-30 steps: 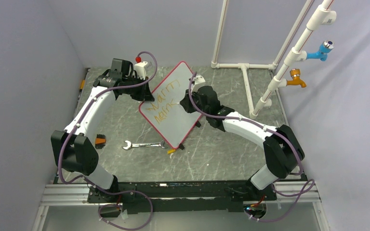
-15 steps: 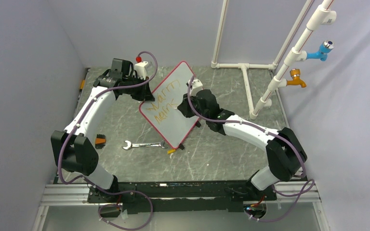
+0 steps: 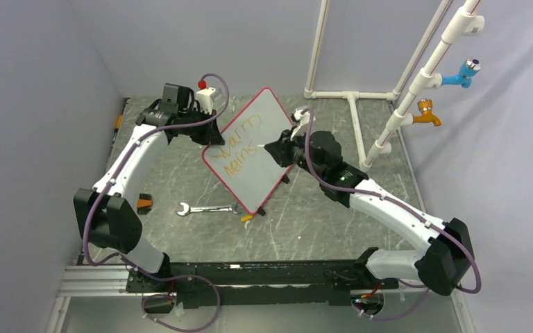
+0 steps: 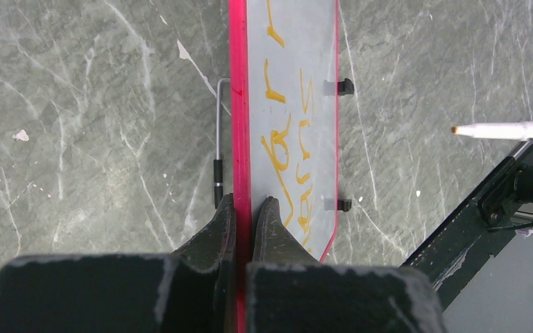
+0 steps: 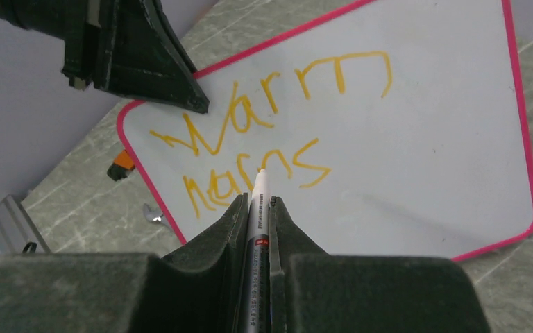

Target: Write a sentence on the whiteboard

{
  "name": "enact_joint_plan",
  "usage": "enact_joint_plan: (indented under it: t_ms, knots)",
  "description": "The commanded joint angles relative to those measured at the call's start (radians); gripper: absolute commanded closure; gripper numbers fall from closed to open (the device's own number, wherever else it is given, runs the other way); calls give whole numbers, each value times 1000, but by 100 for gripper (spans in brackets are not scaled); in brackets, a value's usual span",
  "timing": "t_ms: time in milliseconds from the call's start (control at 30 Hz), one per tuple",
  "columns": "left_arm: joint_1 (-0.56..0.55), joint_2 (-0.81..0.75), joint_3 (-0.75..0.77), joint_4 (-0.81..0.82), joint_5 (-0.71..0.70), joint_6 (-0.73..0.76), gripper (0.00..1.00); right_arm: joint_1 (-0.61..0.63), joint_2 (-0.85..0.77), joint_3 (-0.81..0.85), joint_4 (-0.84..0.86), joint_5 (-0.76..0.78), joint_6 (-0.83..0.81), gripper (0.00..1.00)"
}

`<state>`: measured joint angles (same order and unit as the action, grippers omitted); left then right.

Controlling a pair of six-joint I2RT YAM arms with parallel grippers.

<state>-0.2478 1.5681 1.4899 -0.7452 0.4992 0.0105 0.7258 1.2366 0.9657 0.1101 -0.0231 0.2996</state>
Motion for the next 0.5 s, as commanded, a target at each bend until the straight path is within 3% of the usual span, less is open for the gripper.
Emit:
enact_joint_plan:
  t_ms: [0,467]
  knots:
    - [-36,30,-19,-61,-234,145,100,-3,-21,-58,-16,21,11,100]
    - [-111,23,1,-89,-274,134,100,-3,-118,-127,-77,34,-18,100]
